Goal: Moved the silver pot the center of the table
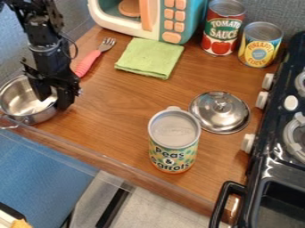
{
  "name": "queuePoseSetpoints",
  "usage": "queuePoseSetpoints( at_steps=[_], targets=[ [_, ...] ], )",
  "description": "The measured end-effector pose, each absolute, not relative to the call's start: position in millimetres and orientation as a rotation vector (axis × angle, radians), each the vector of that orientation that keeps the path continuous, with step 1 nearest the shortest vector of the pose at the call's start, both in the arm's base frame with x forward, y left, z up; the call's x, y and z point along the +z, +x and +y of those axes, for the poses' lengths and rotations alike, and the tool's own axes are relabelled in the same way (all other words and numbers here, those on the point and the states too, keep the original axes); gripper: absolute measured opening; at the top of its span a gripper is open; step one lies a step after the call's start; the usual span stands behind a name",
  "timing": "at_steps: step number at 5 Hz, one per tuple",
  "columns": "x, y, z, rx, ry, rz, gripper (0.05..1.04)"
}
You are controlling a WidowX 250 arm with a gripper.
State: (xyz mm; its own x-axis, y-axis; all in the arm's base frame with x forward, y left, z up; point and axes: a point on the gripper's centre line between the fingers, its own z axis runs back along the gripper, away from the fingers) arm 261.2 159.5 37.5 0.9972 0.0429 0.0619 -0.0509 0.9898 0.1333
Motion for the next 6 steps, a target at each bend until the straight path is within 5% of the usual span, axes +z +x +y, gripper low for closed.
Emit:
queuePoseSetpoints(
  at_steps=[2,3,4,6],
  targets=[
    [84.0,257.4,146.7,0.024,0.146,-0.159,0.145],
    [87.8,253.0,143.4,0.029,0.148,-0.165,0.086],
    [83.4,250.4,137.5,0.033,0.145,-0.15,0.238],
    [49.0,248.5,148.8,0.084,0.166,-0.047,0.82]
  ],
)
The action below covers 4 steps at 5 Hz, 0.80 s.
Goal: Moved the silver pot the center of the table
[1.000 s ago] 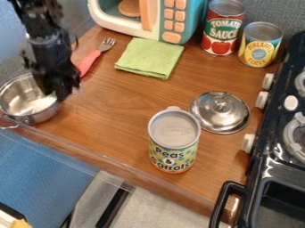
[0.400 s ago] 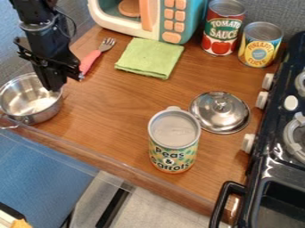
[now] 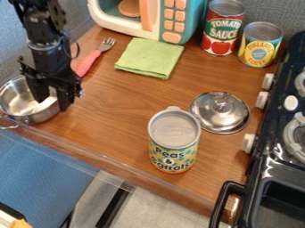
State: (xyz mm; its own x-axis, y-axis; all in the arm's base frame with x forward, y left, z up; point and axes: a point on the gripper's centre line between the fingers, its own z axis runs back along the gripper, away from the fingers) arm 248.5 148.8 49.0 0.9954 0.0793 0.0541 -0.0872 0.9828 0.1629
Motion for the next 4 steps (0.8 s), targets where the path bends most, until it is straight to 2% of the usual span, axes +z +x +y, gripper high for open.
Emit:
queuePoseSetpoints(
  at_steps=[1,2,3,4],
  targets=[
    [35.5,251.1,152.9,0.094,0.169,-0.016,0.985],
    [30.4,251.7,156.6,0.102,0.184,0.003,0.735],
    [30.7,252.2,155.5,0.091,0.177,0.0,0.422],
    [42.2,253.1,153.2,0.083,0.178,-0.038,0.186]
  ],
)
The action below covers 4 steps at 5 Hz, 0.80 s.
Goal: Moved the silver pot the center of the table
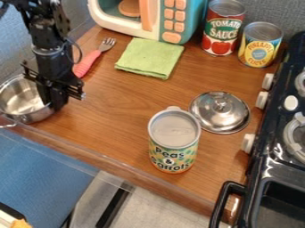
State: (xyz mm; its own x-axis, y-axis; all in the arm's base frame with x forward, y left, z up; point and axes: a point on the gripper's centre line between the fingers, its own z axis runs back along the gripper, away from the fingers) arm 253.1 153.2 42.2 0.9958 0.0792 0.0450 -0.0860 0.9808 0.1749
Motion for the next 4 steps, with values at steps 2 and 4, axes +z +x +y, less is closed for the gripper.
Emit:
queuePoseSetpoints(
  at_steps=[2,4],
  targets=[
    [72.1,253.1,139.7,0.068,0.21,-0.113,0.068],
    [91.4,277.2,63.4,-0.084,0.125,-0.203,0.068]
  ],
)
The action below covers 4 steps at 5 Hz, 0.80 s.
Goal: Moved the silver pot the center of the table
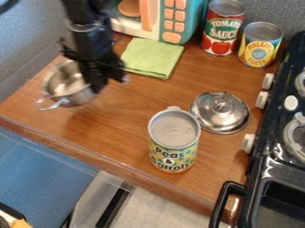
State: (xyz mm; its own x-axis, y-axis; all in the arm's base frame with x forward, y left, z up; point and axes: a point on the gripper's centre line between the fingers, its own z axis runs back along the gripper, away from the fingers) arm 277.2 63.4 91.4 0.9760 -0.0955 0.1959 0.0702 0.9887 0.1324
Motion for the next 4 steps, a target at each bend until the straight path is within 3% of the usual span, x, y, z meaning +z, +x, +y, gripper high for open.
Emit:
queuePoseSetpoints(
  at_steps=[2,4],
  targets=[
    [57.9,283.9,28.8,-0.149,0.078,-0.116,0.068],
    [41.3,301.8,22.5,-0.257,0.072,-0.141,0.067]
  ],
)
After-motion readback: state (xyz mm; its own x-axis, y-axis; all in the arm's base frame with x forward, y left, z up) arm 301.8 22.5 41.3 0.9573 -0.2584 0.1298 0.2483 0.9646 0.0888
